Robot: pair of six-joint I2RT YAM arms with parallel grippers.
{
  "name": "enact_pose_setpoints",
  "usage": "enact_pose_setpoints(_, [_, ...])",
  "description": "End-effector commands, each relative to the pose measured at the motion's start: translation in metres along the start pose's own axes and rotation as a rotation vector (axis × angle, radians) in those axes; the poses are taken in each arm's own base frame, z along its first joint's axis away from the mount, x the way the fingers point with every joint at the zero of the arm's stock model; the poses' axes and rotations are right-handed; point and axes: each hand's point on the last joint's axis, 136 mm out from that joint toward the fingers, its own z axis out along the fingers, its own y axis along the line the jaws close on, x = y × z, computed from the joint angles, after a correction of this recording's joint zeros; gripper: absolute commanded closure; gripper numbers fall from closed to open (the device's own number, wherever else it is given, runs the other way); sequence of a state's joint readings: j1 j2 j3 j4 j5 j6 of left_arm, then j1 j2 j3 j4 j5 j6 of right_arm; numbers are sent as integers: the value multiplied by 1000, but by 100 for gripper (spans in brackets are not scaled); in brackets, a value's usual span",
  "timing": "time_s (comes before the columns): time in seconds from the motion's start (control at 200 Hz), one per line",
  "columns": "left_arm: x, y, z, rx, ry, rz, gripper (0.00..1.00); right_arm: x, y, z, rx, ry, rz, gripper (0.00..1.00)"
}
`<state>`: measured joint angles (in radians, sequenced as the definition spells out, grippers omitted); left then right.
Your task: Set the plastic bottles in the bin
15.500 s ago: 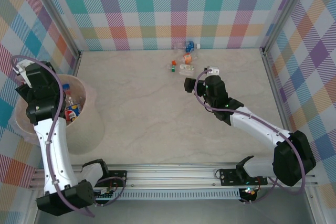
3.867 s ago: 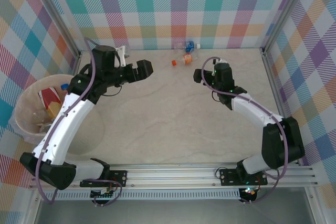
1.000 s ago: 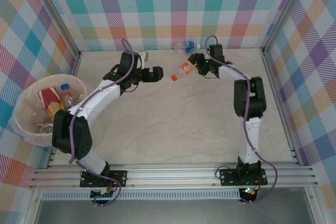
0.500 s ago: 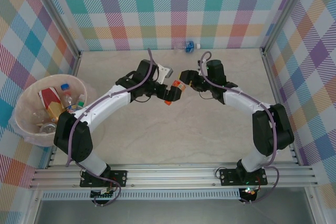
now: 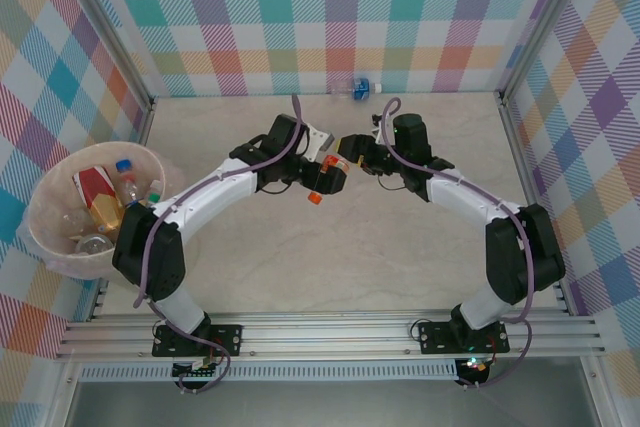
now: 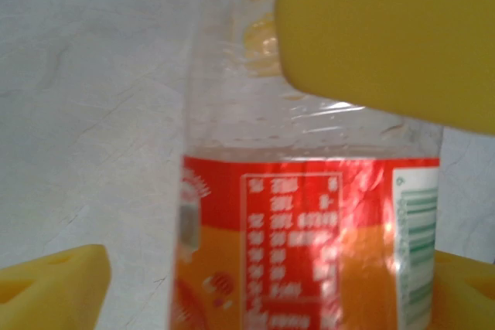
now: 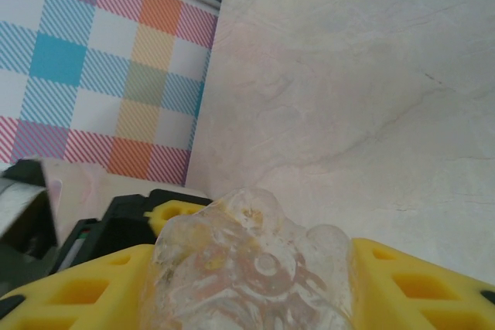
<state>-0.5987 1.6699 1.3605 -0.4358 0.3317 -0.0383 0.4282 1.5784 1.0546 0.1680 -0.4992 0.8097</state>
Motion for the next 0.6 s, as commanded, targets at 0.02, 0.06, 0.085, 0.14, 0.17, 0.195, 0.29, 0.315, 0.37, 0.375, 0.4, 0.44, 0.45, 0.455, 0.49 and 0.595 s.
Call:
enact_pose_setpoints(0.02, [-22,-12,3,45,-57,29,21,1,33,-8,-95,19,-37,55])
enact_pose_setpoints(0.06, [-24,-15,5,62,-61,19,28,1,35,-9,-101,21,-39,55])
enact_pose_setpoints(0.085, [-24,-17,5,72,-64,15,33,0,37,-10,-105,20,-41,55])
enact_pose_setpoints(0.14, [-24,-18,6,83,-70,2,41,0,39,-11,-109,21,-43,53])
enact_pose_setpoints(0.17, [-25,-19,5,88,-77,-3,43,0,41,-12,-109,19,-45,50])
enact_pose_setpoints(0.195, [-25,-19,4,87,-82,-6,44,-1,41,-13,-105,15,-45,45])
enact_pose_setpoints(0.29, [-24,-15,-2,59,-99,-14,46,-8,41,-22,-83,-27,-50,29])
enact_pose_setpoints(0.315, [-24,-14,-4,46,-105,-16,46,-11,41,-26,-77,-42,-48,26])
enact_pose_setpoints(0.37, [-22,-9,-9,15,-111,-22,48,-19,41,-36,-61,-80,-47,20])
enact_pose_setpoints(0.375, [-22,-9,-10,14,-112,-23,48,-19,41,-37,-59,-84,-46,19])
enact_pose_setpoints(0.4, [-21,-7,-13,1,-115,-27,48,-23,41,-41,-49,-105,-44,17])
enact_pose_setpoints(0.44, [-20,-5,-18,-21,-121,-34,49,-29,39,-51,-29,-147,-40,14])
enact_pose_setpoints(0.45, [-20,-4,-20,-29,-123,-36,49,-31,39,-53,-25,-159,-38,14])
enact_pose_setpoints(0.455, [-21,-3,-21,-32,-125,-37,49,-31,39,-54,-22,-164,-38,13])
enact_pose_setpoints(0.49, [-20,-1,-27,-57,-130,-46,49,-37,36,-63,-2,-208,-34,11])
enact_pose_setpoints(0.595, [-19,11,-49,-150,-158,-75,50,-48,33,-90,47,-325,-53,5])
